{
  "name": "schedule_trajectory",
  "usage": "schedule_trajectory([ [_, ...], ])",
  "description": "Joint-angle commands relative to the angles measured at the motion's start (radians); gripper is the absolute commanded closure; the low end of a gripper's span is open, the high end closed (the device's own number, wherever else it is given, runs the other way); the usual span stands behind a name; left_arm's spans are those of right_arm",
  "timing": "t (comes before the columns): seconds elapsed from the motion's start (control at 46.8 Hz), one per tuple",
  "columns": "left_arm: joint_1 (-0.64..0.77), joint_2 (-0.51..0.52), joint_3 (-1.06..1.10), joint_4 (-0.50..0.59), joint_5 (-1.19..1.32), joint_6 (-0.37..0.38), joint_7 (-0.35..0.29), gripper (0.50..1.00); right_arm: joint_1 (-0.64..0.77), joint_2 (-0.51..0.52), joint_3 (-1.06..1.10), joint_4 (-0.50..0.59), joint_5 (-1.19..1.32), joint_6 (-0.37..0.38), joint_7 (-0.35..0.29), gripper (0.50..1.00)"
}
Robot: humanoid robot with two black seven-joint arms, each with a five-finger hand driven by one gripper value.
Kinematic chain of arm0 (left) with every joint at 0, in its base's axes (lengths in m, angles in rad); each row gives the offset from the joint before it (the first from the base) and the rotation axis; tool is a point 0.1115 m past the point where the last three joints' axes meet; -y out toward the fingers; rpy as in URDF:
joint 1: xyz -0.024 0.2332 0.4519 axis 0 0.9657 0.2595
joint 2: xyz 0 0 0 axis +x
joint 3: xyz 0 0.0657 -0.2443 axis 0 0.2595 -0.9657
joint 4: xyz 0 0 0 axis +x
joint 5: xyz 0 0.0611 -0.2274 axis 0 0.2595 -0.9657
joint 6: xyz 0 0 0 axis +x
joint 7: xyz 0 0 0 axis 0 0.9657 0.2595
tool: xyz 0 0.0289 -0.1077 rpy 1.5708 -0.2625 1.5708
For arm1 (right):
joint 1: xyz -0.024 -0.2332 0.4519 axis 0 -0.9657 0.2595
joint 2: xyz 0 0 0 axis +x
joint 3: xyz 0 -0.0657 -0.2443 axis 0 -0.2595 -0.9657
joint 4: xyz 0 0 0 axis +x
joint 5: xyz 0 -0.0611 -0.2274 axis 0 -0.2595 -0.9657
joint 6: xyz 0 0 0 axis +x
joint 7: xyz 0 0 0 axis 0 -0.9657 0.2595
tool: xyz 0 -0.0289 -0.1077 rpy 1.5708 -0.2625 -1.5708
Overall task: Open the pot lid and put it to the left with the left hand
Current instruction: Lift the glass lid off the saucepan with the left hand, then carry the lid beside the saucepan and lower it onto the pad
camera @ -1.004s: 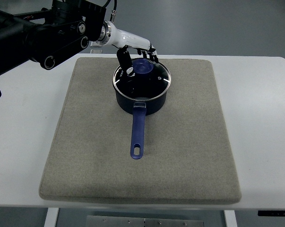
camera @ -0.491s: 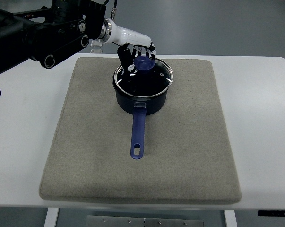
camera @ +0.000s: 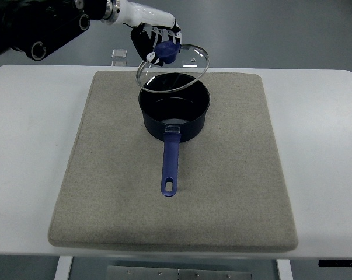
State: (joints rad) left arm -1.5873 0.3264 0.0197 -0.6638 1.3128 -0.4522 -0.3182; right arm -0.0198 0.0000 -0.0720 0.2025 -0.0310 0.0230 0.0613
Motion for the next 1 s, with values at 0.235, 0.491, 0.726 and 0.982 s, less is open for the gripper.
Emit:
schedule_trajectory([
  [0.235, 0.023, 0.137, 0.005, 0.003, 0.019, 0.000, -0.030, 1.000, 0.001, 0.000, -0.002, 0.000, 0.000, 0.000, 0.000, 0.583],
  [0.491, 0.029, 0.192, 0.115, 0.006, 0.019, 0.018, -0.065, 1.000, 0.001, 0.000, -0.002, 0.000, 0.000, 0.000, 0.000, 0.583],
  [0.726, 0.116, 0.191, 0.175, 0.006, 0.020, 0.096, -0.070, 1.000, 0.001, 0.000, -0.002, 0.000, -0.001, 0.000, 0.000, 0.583],
  [0.982, 0.187, 0.183, 0.177, 0.007, 0.022, 0.109, -0.065, 1.000, 0.001, 0.000, -0.002, 0.000, 0.000, 0.000, 0.000, 0.583],
])
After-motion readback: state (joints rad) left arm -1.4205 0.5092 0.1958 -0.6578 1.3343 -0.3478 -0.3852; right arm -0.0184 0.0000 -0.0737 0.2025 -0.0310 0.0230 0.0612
